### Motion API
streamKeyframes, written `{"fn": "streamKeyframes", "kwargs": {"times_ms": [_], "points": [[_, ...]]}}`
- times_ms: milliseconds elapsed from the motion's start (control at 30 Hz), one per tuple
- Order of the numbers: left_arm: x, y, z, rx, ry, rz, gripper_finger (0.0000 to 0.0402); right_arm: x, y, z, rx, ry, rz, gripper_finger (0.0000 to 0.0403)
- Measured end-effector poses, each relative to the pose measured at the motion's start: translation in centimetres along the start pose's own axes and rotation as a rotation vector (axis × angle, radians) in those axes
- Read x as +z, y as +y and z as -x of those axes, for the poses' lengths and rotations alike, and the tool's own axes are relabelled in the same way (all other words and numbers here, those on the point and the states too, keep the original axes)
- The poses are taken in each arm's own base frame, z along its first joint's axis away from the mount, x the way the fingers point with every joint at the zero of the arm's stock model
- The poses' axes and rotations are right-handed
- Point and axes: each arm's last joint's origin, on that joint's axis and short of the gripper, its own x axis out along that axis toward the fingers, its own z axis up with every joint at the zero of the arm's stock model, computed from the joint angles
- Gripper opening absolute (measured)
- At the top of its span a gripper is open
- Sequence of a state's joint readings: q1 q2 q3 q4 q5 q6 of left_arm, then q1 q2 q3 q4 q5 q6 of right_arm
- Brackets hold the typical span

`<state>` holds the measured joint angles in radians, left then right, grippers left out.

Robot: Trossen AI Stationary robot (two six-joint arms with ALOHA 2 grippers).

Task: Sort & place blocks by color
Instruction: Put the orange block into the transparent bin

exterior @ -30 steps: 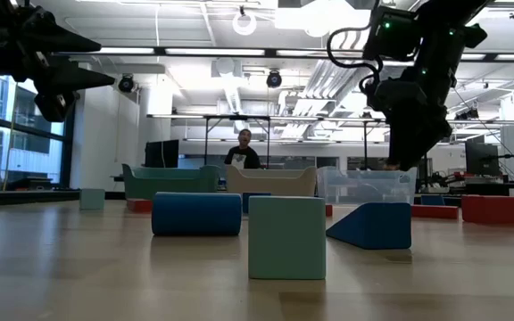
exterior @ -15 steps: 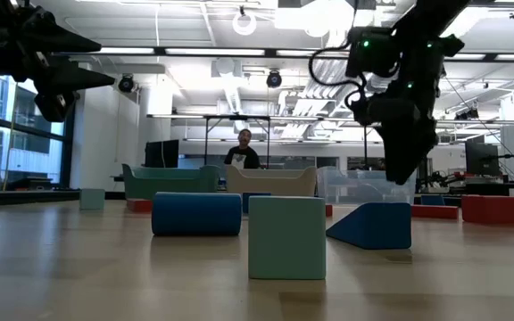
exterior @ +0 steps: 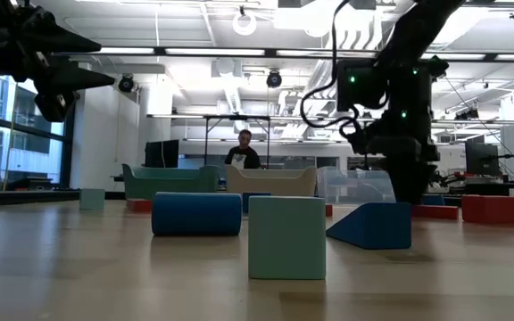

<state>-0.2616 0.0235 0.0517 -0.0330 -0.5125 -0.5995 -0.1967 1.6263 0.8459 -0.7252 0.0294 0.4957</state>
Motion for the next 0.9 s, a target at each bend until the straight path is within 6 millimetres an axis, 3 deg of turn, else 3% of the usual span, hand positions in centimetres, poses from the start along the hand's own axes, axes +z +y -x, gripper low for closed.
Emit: {"fn": "streamKeyframes", "kwargs": {"times_ms": [200, 467, 733, 900], "points": [[0.0, 0.0, 0.0, 0.000, 0.000, 0.000, 0.0147, 0.1, 0.1, -0.3, 0.009, 0.019, -0.020, 0.0196], [0.0, 0.0, 0.0, 0.000, 0.000, 0.000, 0.0147, 0.1, 0.2, -0.3, 0.030, 0.030, -0.077, 0.0102], [0.0, 0.0, 0.0, 0.000, 0.000, -0.001, 0.0147, 0.3, 0.4, 0.2, 0.048, 0.062, -0.138, 0.0100], [0.0, 0.0, 0.0, 0.000, 0.001, -0.001, 0.0147, 2.1, 1.3, 2.4, 0.090, -0.002, -0.158, 0.0100]]}}
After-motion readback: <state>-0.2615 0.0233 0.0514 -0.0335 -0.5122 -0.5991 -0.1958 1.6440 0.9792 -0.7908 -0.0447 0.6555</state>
